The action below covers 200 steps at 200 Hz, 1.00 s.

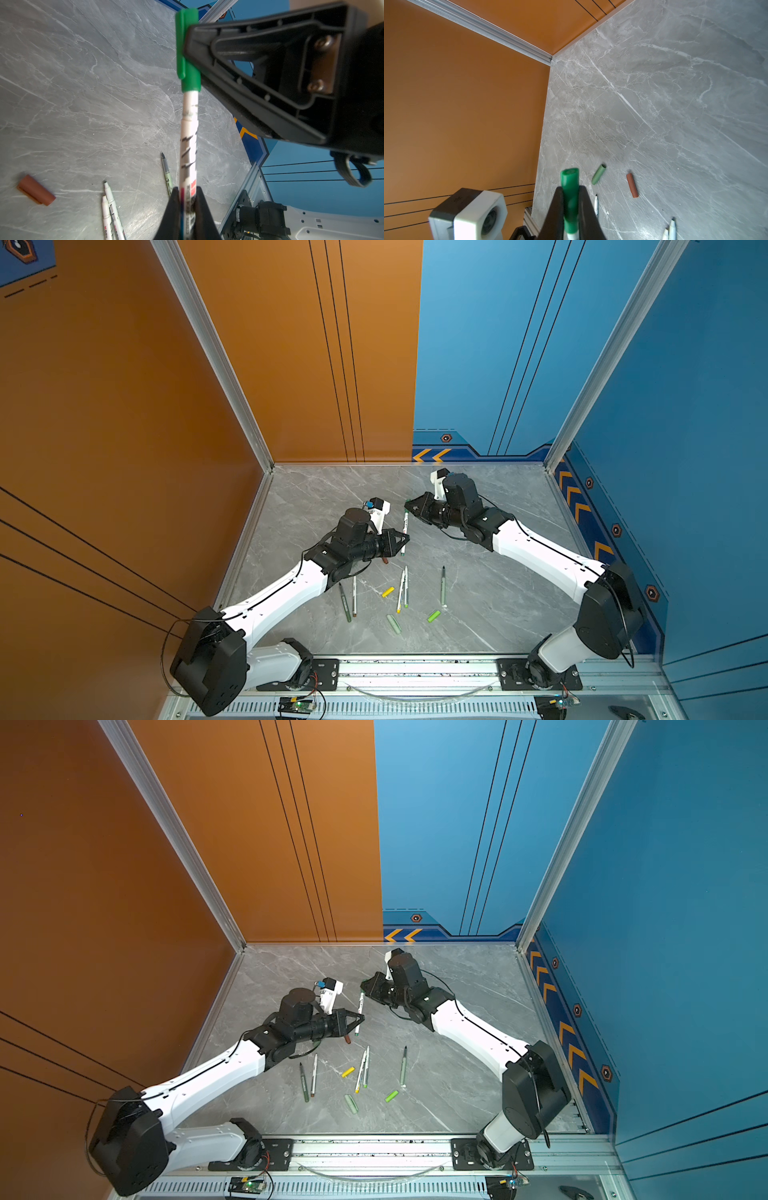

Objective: Insert the pens into the pen caps

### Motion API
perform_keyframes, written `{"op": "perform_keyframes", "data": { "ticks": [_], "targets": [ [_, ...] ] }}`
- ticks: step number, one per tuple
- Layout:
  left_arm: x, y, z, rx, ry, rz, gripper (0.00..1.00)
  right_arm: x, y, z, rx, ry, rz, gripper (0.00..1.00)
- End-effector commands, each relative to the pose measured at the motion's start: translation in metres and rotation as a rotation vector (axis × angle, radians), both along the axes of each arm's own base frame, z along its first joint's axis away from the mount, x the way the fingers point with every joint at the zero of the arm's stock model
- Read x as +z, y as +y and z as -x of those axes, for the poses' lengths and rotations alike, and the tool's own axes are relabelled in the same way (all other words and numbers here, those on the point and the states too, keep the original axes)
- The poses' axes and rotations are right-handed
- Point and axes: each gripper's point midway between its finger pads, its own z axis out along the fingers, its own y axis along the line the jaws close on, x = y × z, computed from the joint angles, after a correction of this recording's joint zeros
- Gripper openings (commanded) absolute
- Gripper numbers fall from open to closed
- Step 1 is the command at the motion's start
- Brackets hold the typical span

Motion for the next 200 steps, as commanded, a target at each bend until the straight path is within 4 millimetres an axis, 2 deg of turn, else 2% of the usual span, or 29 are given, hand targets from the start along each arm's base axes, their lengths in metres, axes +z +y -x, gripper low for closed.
{"op": "perform_keyframes", "data": {
  "ticks": [1,48,54,155,200],
  "targets": [
    [0.032,0.005,-0.018,0.064,-0.091,0.044,0.00,-0.015,0.007,0.018,0.040,0.034,0.027,0.00],
    [0.055,0.006,-0.031,0.094,-0.144,0.068,0.00,-0.032,0.003,0.025,0.032,0.055,0.071,0.00],
    [0.059,0.007,-0.032,0.097,-0.150,0.071,0.00,-0.033,0.013,0.035,0.060,0.053,0.074,0.00],
    [0.096,0.012,-0.065,0.176,-0.263,0.135,0.00,-0.069,0.023,0.060,0.083,0.159,0.135,0.00],
    [0.112,0.013,-0.074,0.175,-0.312,0.136,0.00,-0.086,0.035,0.084,0.136,0.204,0.162,0.00]
  ]
}}
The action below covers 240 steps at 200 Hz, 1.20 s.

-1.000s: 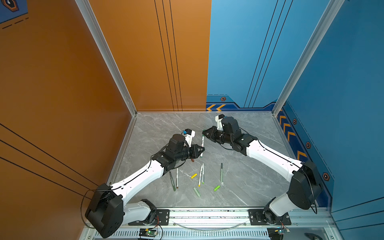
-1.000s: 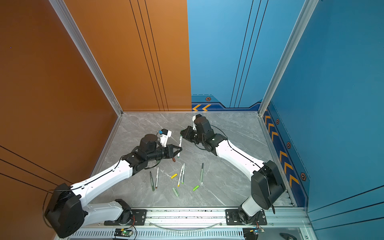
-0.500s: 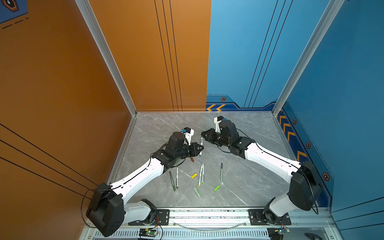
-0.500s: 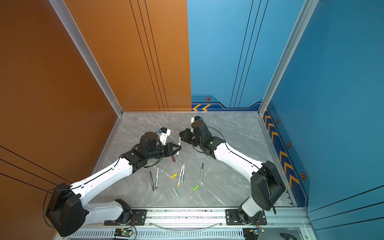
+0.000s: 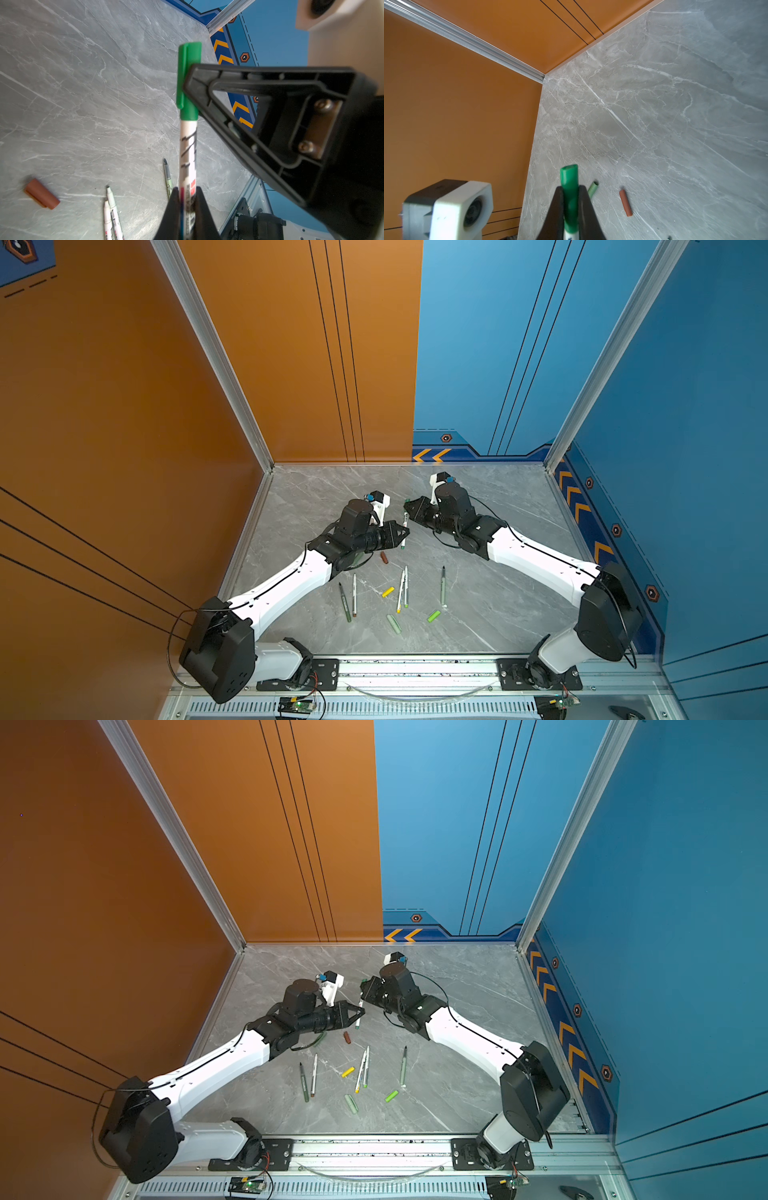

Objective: Insert the pens into the pen caps

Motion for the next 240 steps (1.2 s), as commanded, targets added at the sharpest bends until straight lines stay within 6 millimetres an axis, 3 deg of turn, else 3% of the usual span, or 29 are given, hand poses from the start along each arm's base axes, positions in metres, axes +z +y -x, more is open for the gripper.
{"op": "perform_keyframes", "data": {
  "ticks": [1,39,43,125,131,171,205,218,240],
  "targets": [
    [0.105,0.012,-0.052,0.132,-0.352,0.136,0.00,-0.078,0.032,0.087,0.238,0.292,0.111,0.00],
    [0.104,0.016,-0.060,0.147,-0.359,0.137,0.00,-0.094,0.042,0.104,0.280,0.331,0.127,0.00],
    [0.118,0.015,-0.062,0.146,-0.382,0.152,0.00,-0.094,0.042,0.105,0.281,0.332,0.128,0.00],
    [0.119,0.018,-0.056,0.136,-0.387,0.157,0.00,-0.068,0.050,0.087,0.283,0.278,0.088,0.00],
    [0.102,0.020,-0.053,0.135,-0.357,0.139,0.00,-0.062,0.049,0.083,0.278,0.266,0.080,0.00],
    [0.062,0.024,-0.035,0.112,-0.269,0.117,0.00,-0.008,0.044,0.051,0.280,0.166,-0.001,0.00],
    [0.024,0.021,-0.009,0.073,-0.183,0.106,0.00,0.034,0.043,0.035,0.315,0.072,-0.033,0.31],
    [0.019,0.024,-0.001,0.080,-0.177,0.103,0.00,0.039,0.042,0.033,0.321,0.057,-0.022,0.40],
    [0.019,0.030,0.004,0.107,-0.183,0.107,0.00,0.038,0.039,0.035,0.329,0.048,0.003,0.46]
  ]
}}
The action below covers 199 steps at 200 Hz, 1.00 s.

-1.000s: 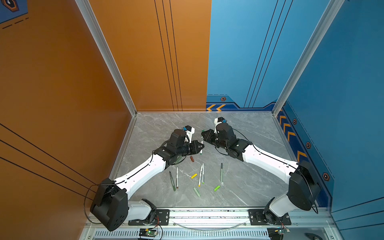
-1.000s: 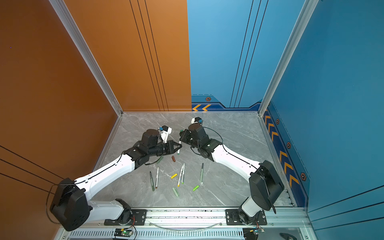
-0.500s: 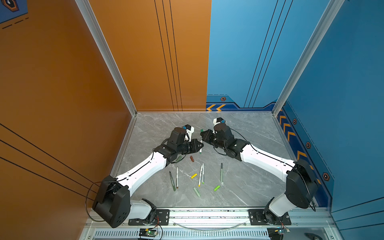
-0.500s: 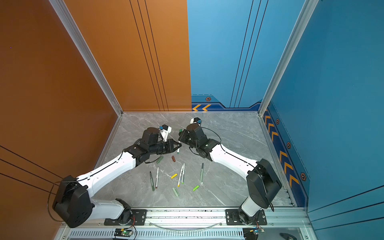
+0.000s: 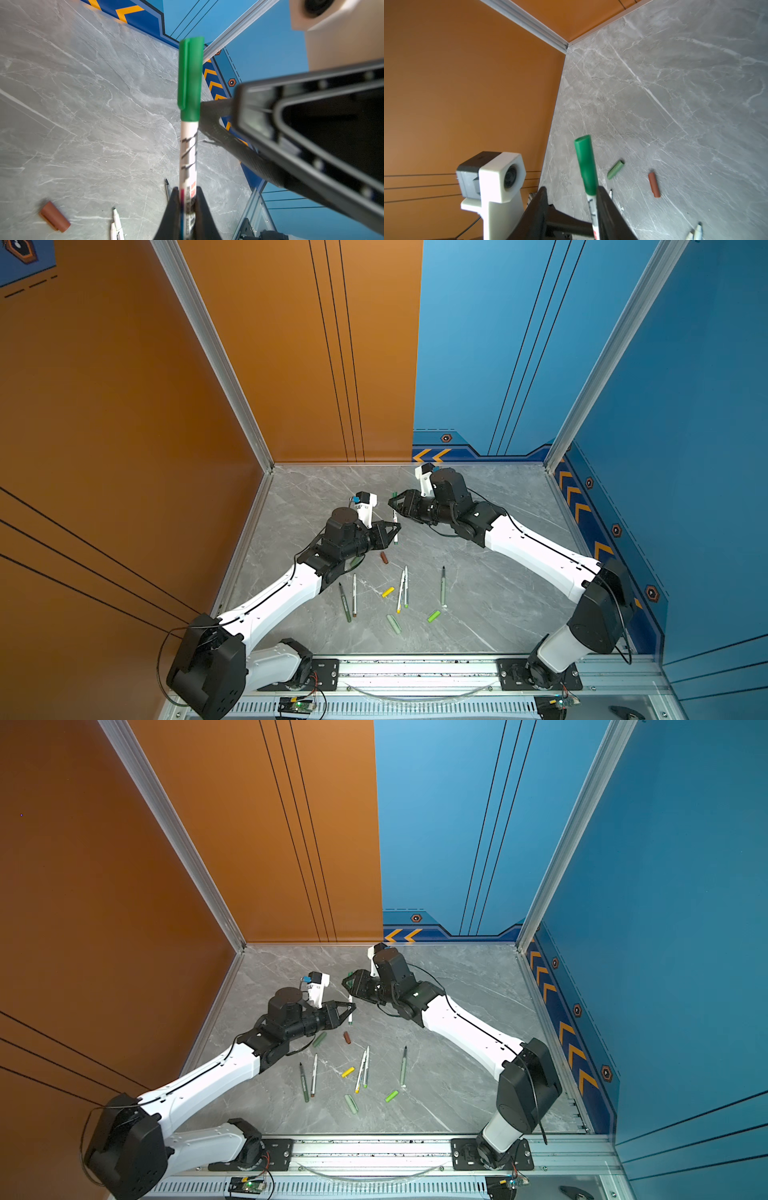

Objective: Insert the pens into the pen caps

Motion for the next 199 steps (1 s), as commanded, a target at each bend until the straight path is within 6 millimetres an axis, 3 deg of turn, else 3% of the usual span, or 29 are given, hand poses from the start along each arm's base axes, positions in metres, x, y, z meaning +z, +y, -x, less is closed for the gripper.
{"op": "perform_keyframes", "data": {
  "ticks": [1,59,76,126,161,167,178,189,199],
  "targets": [
    [0.012,0.006,0.002,0.044,-0.048,0.030,0.00,-0.003,0.005,0.016,0.089,0.016,0.034,0.46],
    [0.030,0.002,0.004,0.023,-0.072,0.062,0.00,-0.027,0.001,0.024,0.073,0.023,0.099,0.44],
    [0.033,-0.002,0.004,0.013,-0.073,0.065,0.00,-0.030,0.004,0.025,0.077,0.019,0.110,0.38],
    [0.034,-0.004,0.006,0.024,-0.075,0.067,0.00,-0.027,0.003,0.022,0.047,-0.019,0.131,0.07],
    [0.032,-0.009,0.007,0.000,-0.065,0.061,0.00,-0.023,-0.013,0.015,-0.012,-0.040,0.147,0.00],
    [0.030,-0.009,0.008,-0.004,-0.061,0.053,0.10,-0.022,-0.018,0.013,-0.029,-0.043,0.150,0.00],
    [0.026,-0.009,0.010,-0.013,-0.054,0.032,0.36,-0.022,-0.033,0.007,-0.072,-0.038,0.157,0.00],
    [0.021,-0.010,0.013,-0.038,-0.052,0.010,0.52,-0.024,-0.046,0.005,-0.104,-0.023,0.170,0.00],
    [0.018,-0.013,0.018,-0.077,-0.052,-0.008,0.66,-0.026,-0.071,-0.005,-0.160,-0.005,0.188,0.00]
  ]
}}
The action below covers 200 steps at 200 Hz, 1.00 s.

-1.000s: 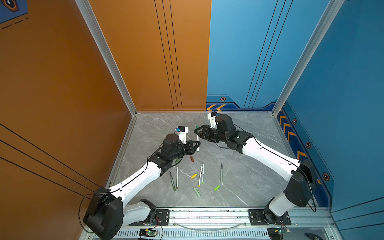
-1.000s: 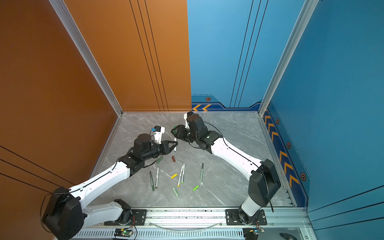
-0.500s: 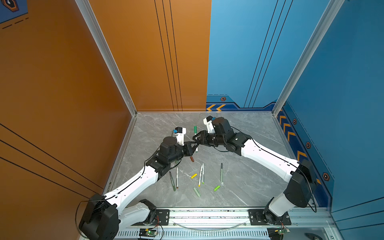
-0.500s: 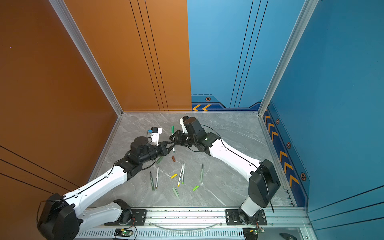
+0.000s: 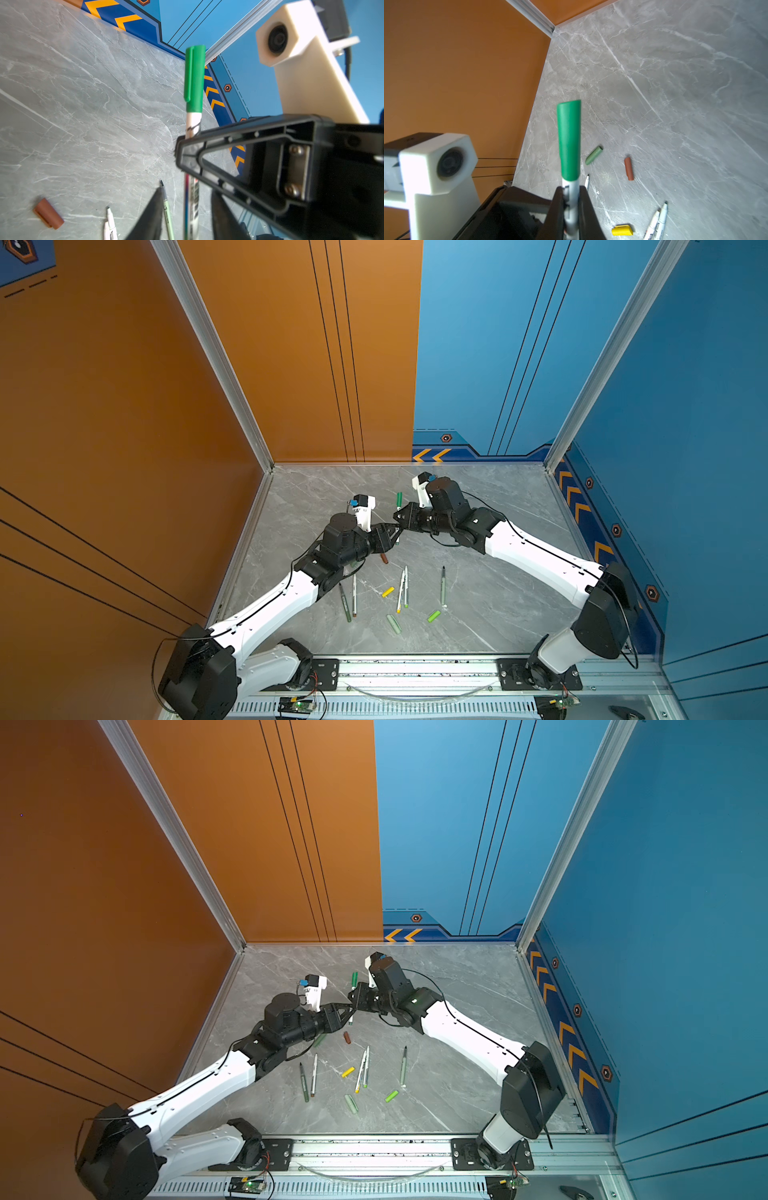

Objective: Insert the pens into the pen caps

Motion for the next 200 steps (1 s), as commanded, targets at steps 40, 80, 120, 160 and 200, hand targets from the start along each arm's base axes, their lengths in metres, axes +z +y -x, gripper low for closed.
{"op": "perform_keyframes", "data": {
  "ticks": [40,80,120,160,200],
  "targets": [
    [0.006,-0.011,0.026,-0.182,-0.085,-0.080,0.90,-0.033,-0.126,-0.001,-0.212,0.122,0.200,0.00],
    [0.002,0.006,0.028,-0.148,-0.144,-0.210,0.92,-0.092,-0.198,0.039,-0.241,0.320,0.386,0.00],
    [0.001,0.009,0.022,-0.139,-0.142,-0.271,0.91,-0.144,-0.229,0.070,-0.234,0.456,0.492,0.00],
    [0.001,0.010,0.017,-0.112,-0.128,-0.272,0.91,-0.177,-0.237,0.081,-0.195,0.534,0.575,0.00],
    [0.000,0.014,0.015,-0.078,-0.120,-0.273,0.91,-0.195,-0.235,0.081,-0.147,0.543,0.606,0.00]
  ]
}}
